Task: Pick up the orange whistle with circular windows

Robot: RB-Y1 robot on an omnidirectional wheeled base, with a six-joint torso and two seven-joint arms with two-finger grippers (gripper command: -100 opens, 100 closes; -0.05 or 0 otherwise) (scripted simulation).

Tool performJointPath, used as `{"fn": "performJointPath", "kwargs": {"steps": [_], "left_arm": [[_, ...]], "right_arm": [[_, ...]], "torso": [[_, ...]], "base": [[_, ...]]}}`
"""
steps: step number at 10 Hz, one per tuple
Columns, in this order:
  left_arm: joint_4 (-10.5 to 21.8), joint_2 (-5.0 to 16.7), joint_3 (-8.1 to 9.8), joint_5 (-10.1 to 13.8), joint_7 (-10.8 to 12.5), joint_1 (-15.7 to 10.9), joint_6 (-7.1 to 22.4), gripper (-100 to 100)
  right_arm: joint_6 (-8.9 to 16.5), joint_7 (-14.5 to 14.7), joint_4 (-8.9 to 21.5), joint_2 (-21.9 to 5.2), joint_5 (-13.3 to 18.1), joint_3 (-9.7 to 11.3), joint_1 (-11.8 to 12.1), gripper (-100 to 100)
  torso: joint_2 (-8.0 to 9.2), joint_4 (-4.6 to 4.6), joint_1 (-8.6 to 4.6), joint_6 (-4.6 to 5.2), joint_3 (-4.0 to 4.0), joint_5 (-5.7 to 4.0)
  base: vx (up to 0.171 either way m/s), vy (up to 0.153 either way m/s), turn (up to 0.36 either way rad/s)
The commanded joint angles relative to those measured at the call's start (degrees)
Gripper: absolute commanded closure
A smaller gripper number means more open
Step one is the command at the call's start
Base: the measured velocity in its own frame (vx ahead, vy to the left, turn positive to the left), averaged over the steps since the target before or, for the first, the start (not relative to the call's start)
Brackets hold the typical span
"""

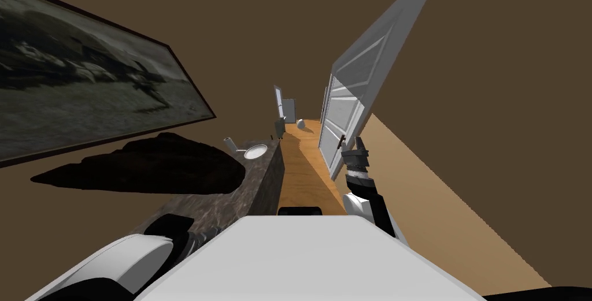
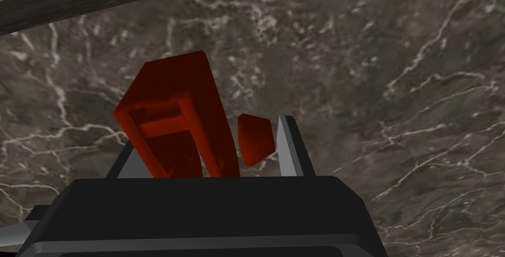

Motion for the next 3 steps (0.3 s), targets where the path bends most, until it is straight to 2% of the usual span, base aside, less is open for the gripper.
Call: {"fn": "performJointPath", "kwargs": {"steps": [1,2,3], "left_arm": [[-1.70,0.47,1.08,0.89,0.57,0.52,1.08,100],[-1.28,0.21,0.54,0.38,0.48,0.36,0.69,100],[-1.44,0.23,0.61,0.42,0.58,0.40,0.82,0]], "right_arm": [[0.00,0.00,0.00,0.00,0.00,0.00,0.00,0],[0.00,0.00,0.00,0.00,0.00,0.00,0.00,0],[0.00,0.00,0.00,0.00,0.00,0.00,0.00,0]], "torso": [[0.00,0.00,0.00,0.00,0.00,0.00],[-0.03,-0.01,0.00,-0.01,-0.02,0.00],[0.01,-0.02,-0.01,0.01,-0.01,0.01]], "base": [[0.034,0.019,0.066],[0.014,0.007,0.012],[0.000,0.000,0.000]]}}
